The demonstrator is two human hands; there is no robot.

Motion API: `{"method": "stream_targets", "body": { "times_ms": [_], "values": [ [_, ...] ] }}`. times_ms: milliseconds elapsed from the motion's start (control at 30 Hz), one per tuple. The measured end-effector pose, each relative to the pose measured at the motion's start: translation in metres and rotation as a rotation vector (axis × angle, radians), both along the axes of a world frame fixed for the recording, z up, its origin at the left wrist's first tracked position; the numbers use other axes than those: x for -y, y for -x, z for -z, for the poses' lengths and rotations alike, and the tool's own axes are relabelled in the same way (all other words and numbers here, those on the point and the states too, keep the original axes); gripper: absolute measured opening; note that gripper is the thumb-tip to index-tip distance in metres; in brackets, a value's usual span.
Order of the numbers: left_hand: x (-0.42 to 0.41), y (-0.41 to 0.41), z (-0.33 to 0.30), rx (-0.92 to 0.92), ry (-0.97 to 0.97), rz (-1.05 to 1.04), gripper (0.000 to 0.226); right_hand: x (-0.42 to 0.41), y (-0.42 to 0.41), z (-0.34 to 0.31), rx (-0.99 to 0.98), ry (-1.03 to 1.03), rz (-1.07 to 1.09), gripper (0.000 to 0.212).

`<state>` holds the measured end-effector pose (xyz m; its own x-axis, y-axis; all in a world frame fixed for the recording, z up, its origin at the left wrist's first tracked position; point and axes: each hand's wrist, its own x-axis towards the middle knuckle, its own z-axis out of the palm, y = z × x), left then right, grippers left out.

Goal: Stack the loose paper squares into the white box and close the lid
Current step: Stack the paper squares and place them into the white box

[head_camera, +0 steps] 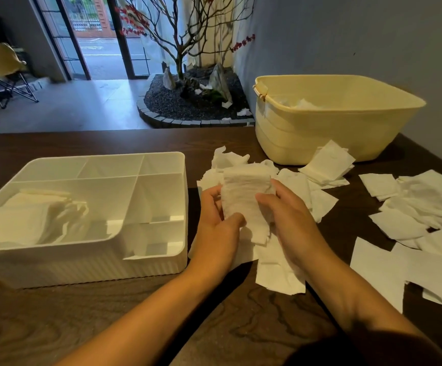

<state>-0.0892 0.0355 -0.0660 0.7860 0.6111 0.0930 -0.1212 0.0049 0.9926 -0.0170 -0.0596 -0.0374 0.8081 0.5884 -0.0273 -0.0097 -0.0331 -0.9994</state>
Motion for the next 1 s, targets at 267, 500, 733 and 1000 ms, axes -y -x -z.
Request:
{"method": "stream_targets", "body": {
  "times_ms": [267,500,733,1000],
  "values": [
    [-0.002,0.002,-0.001,-0.009,-0.104,0.001,0.042,0.004,0.003,-0.001,-0.188,-0.254,-0.111,0.061],
    [-0.004,0.002,-0.010,0.021,-0.052,-0.168,0.034,0.013,-0.025,0.000,0.562,0.091,0.283,0.056],
    [-0.002,0.000,-0.015,-0.002,0.132,-0.231,0.029,-0.008,-0.044,0.016,0.618,0.387,-0.147,0.096],
    [-0.002,-0.001,-0.017,0.030,0.201,-0.250,0.028,-0.002,-0.055,0.013,0.445,0.137,0.108,0.024]
  ]
}}
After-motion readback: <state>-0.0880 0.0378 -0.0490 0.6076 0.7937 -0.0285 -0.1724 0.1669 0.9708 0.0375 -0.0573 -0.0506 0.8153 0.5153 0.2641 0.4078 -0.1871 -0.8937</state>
